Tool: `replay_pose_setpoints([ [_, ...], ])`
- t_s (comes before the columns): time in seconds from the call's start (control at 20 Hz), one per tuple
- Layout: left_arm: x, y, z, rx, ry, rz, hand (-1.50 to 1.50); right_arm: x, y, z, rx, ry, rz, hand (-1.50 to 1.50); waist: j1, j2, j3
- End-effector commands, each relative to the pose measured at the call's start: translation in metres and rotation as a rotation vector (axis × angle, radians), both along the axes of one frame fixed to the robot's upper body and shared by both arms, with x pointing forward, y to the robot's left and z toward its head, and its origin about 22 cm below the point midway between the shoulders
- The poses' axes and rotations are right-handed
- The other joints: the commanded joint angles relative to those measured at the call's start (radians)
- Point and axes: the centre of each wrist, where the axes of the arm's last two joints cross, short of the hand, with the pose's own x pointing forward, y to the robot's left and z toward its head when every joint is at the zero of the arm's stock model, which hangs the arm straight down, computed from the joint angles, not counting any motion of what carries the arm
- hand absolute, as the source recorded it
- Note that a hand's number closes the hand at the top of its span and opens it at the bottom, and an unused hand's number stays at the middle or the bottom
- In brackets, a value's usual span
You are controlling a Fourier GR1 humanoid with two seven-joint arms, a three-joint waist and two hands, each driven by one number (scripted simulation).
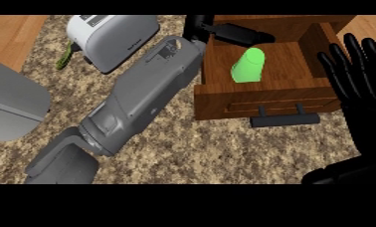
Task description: Pick up the cup, place it into the drawer and close the drawer
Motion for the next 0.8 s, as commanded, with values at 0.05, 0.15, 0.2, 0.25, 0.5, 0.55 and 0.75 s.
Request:
replay_pose_setpoints([
  [0.05,-0.005,0.007,-0.013,-0.089,0.018,-0.006,-1.50,0.000,-0.010,0.000,-0.048,0.003,0.023,1.50,0.046,-0.011,0.000],
  [0.15,0.003,0.034,-0.003,-0.122,0.043,0.008,-1.50,-0.004,-0.011,0.008,-0.091,-0.026,0.029,1.50,0.068,-0.017,-0.001],
  [0.2,-0.003,0.017,0.023,-0.144,0.025,0.011,-1.50,-0.013,-0.023,0.011,-0.150,0.003,0.046,1.50,0.067,-0.022,-0.001],
  [0.25,-0.009,0.022,-0.005,-0.151,0.030,0.006,-1.50,-0.004,-0.013,0.003,-0.207,-0.011,0.057,1.50,0.080,-0.020,-0.001],
  [0.5,-0.009,0.079,-0.019,-0.186,0.049,0.100,-1.50,-0.021,-0.019,0.013,-0.341,-0.023,0.033,1.50,0.078,-0.021,-0.001],
  [0.55,-0.016,0.088,-0.019,-0.197,0.067,0.101,-1.50,-0.024,-0.019,0.012,-0.358,-0.010,0.037,1.50,0.097,-0.029,-0.002],
  [0.75,-0.035,0.131,-0.031,-0.195,0.080,0.116,-1.50,-0.025,-0.014,0.006,-0.463,0.014,0.031,1.50,0.100,-0.026,-0.001],
])
